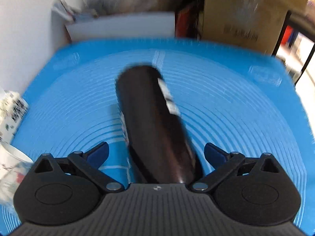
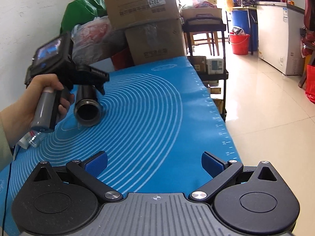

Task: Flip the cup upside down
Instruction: 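Reach the left gripper to the lying black tumbler and close around it, then lift the black tumbler with the left gripper toward the right gripper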

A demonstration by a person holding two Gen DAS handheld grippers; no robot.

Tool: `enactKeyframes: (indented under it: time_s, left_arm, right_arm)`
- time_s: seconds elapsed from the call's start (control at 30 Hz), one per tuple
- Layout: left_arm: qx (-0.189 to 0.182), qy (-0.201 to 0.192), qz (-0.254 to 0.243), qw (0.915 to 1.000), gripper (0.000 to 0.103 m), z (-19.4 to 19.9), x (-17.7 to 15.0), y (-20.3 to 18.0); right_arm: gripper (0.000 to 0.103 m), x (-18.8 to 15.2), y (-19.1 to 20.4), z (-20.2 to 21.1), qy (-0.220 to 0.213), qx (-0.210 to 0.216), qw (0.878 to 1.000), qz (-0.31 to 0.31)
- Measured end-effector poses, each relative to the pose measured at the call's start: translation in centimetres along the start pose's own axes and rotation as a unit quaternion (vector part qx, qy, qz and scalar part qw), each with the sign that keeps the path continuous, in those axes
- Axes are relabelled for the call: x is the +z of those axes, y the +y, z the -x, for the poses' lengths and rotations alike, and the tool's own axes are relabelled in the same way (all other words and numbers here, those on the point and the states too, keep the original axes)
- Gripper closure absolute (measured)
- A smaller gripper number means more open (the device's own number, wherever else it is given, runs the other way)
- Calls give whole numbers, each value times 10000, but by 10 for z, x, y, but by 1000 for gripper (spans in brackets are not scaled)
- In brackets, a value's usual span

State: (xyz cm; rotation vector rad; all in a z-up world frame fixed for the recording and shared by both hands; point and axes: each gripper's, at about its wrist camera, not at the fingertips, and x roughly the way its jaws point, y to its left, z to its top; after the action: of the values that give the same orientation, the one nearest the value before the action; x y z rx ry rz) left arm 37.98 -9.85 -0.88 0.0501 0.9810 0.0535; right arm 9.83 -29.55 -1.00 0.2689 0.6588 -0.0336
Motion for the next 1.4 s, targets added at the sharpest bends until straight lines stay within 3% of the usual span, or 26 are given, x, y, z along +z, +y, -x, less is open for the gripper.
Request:
enactKeyframes:
  time_s: [0.03,0.13,0.33,0.5,0.67,1.07,1.4]
  left_arm:
    - [-118,65,-12,9999,19,-3,0,1]
    - [-372,183,156,9990,26,-3,-1,9]
    - [-467,235,180,9985,28,4,-2,15]
    - [-257,8,-256,9993,32,9,-3,12]
    - [-547,75,-223,9982,32,26,-12,22]
    - [-1091,-273,-757,9908,32,102,-80,13]
    - [-1144,-304,-890,9890,32,139,-149,20]
  right_arm:
    - [0,0,-1,-1,2,-20,10000,3]
    - [0,0,-3,-1,-11,-47,10000,-19]
    - [0,0,0,0,-15,-43,10000,16]
    - [0,0,-2,1,-54,-67,10000,-14]
    - [0,-3,-1,4,-44,-100,9999,-8]
    - [0,-6,1,34,-214,-160,9996,7]
    - [0,-17,0,61,-206,-180,9996,45]
